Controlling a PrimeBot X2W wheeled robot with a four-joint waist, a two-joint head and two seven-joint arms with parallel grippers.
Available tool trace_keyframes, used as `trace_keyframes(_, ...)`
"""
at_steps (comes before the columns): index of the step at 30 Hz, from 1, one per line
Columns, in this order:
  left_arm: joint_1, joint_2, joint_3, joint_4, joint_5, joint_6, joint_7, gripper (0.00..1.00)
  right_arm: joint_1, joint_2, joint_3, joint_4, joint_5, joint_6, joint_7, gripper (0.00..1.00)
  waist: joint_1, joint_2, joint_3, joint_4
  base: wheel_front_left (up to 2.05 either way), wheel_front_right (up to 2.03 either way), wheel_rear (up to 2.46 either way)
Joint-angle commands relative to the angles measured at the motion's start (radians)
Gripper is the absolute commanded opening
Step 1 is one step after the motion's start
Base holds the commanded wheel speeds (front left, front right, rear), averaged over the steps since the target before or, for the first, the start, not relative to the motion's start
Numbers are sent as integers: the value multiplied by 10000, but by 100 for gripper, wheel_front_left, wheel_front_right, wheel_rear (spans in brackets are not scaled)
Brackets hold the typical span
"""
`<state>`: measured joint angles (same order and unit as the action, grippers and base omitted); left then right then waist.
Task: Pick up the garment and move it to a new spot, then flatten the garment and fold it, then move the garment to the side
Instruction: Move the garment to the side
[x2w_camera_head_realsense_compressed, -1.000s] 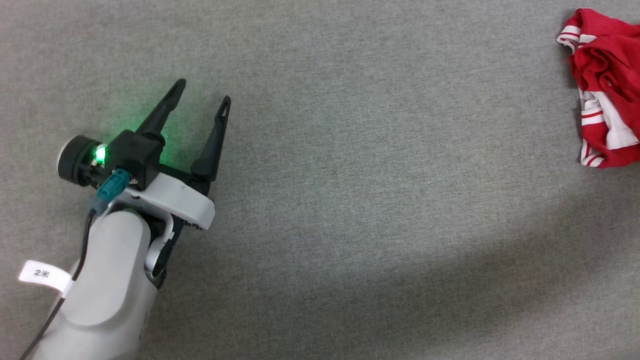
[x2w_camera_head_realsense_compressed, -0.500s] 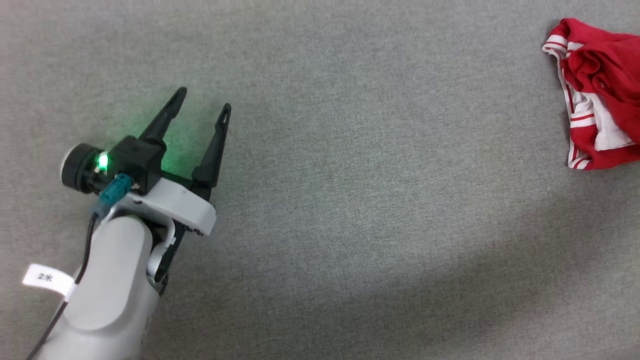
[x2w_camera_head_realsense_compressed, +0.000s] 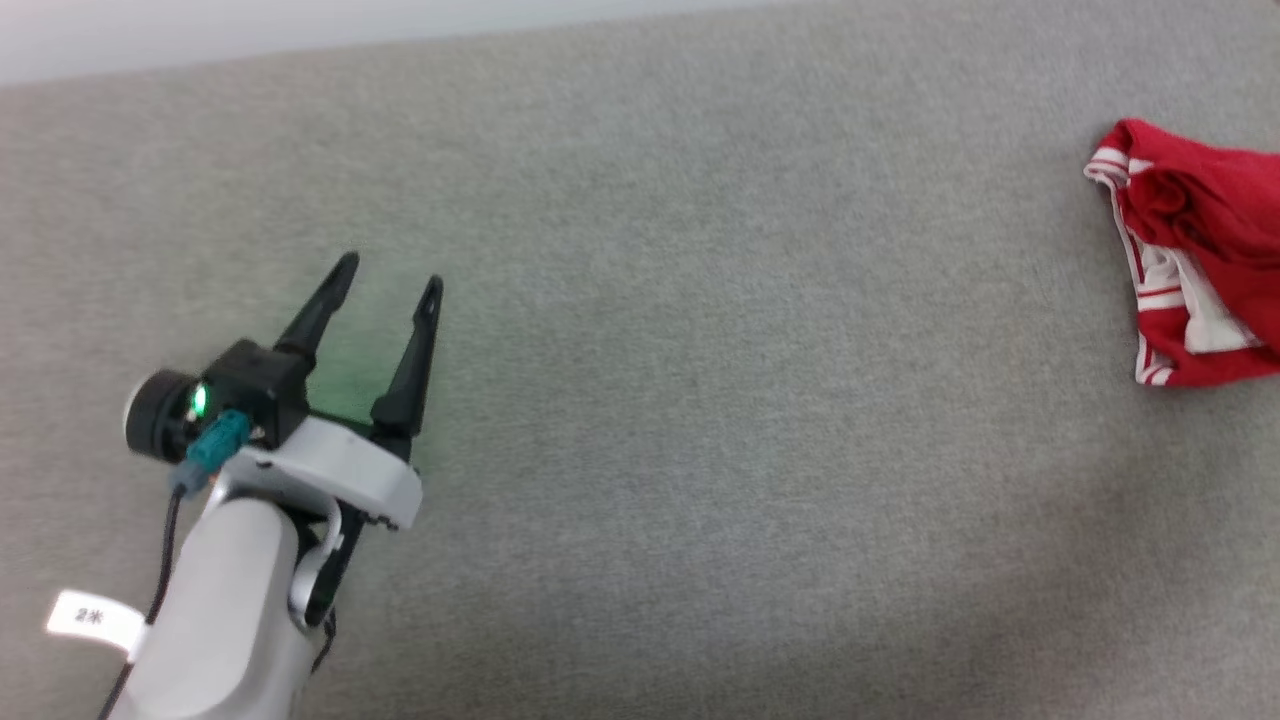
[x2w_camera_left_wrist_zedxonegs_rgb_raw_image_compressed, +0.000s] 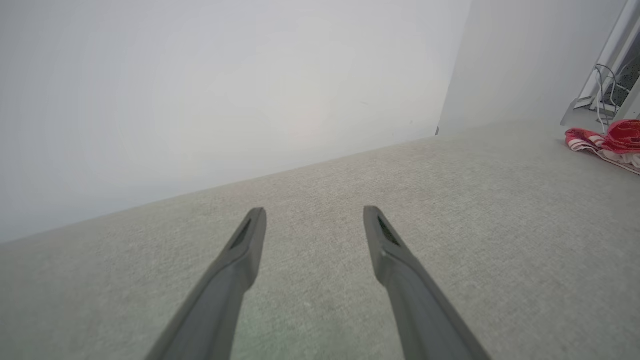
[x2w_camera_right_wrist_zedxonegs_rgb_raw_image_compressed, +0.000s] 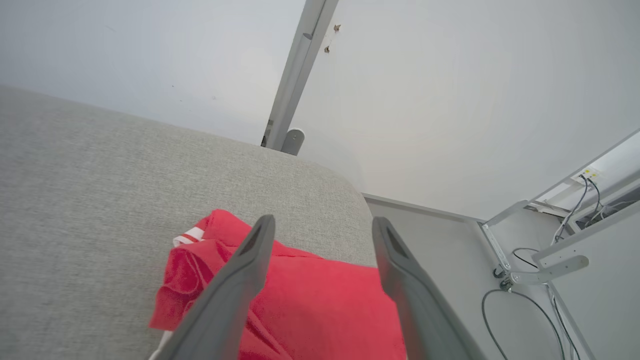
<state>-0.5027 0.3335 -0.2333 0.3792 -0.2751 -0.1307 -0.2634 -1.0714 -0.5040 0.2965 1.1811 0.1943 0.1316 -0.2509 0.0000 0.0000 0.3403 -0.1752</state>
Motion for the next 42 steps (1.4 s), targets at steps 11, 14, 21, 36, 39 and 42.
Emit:
trace_keyframes(11, 1482, -115, 857, -86, -293, 10, -7, 100, 2222, 127, -557, -2064, 853, -20, -139, 100, 0, 0, -1898, 1659, 0, 0, 0)
trace_keyframes(14, 1936, -106, 1205, -158, -305, 26, -7, 100, 2903, 233, -847, -2636, 980, -20, -141, 100, 0, 0, -2221, 1911, 0, 0, 0)
trace_keyframes(21, 3088, -234, 2037, -451, -251, 122, -7, 100, 4536, 569, -1526, -3935, 869, -20, -142, 100, 0, 0, -2876, 2356, 0, 0, 0)
trace_keyframes(36, 4506, -492, 3006, -951, 129, 160, -6, 100, 7116, 1650, -2708, -6090, 282, -20, -144, 100, 0, 0, -3539, 2686, 0, 0, 0)
trace_keyframes(39, 4701, -566, 3025, -1000, 124, 110, -6, 100, 7689, 1985, -3001, -6594, 166, -20, -144, 100, 0, 0, -3580, 2665, 0, 0, 0)
trace_keyframes(42, 4841, -540, 2951, -994, 77, 69, -6, 100, 8220, 2319, -3319, -7186, -16, -20, -144, 100, 0, 0, -3594, 2623, 0, 0, 0)
